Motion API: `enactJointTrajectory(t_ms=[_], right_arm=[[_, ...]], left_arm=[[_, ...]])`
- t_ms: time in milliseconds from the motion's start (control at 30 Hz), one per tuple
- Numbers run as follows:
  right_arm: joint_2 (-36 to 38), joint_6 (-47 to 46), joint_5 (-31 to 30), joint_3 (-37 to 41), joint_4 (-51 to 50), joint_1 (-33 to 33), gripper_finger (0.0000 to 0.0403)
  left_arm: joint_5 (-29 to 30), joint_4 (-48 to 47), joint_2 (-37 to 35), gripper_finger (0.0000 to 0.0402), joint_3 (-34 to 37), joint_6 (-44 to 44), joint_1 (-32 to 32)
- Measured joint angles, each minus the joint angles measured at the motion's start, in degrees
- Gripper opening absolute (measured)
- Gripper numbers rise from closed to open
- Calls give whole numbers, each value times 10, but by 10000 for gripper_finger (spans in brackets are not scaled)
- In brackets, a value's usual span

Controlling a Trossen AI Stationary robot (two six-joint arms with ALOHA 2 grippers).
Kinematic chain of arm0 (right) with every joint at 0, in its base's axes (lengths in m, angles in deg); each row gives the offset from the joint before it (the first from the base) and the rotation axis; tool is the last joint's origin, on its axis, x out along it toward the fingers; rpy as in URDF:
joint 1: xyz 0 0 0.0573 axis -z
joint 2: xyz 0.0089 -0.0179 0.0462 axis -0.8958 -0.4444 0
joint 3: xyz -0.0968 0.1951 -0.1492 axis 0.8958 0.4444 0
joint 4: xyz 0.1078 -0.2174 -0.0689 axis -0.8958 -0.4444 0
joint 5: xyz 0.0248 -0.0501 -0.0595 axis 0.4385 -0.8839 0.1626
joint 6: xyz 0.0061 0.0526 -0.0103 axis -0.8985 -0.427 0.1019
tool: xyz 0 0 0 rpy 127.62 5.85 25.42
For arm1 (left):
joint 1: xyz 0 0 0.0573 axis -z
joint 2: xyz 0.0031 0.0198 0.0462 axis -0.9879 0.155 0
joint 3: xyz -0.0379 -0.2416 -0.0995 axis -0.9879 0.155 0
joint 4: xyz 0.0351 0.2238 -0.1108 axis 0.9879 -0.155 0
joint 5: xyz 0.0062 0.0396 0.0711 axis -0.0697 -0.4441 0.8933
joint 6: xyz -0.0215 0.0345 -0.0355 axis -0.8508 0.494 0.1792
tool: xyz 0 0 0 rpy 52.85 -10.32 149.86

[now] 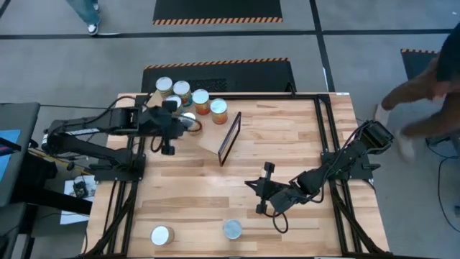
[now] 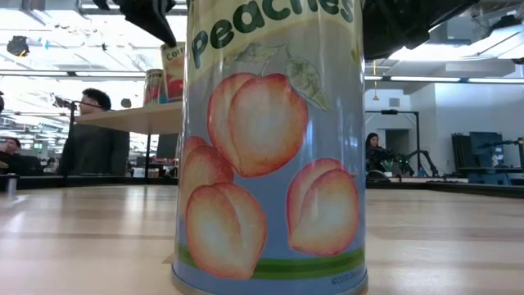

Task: Pick and place cans onto a shelf
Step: Align the canned corn with the other canned tomatoes on the shelf

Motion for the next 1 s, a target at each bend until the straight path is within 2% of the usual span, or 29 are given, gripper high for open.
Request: enactJointTrajectory(t_ms=[167, 333, 500, 1000], right_arm=[[0, 0, 0, 0, -3, 0, 12], [0, -2, 0, 0, -8, 0, 12], [0, -2, 0, 0, -9, 0, 12], [0, -2, 1, 0, -9, 0, 12]], left_arm=[[-20, 0, 21, 0, 0, 0, -33], [-4, 10, 43, 0, -1, 0, -49], [37, 21, 54, 1, -1, -2, -55], [38, 33, 53, 42, 0, -6, -55]])
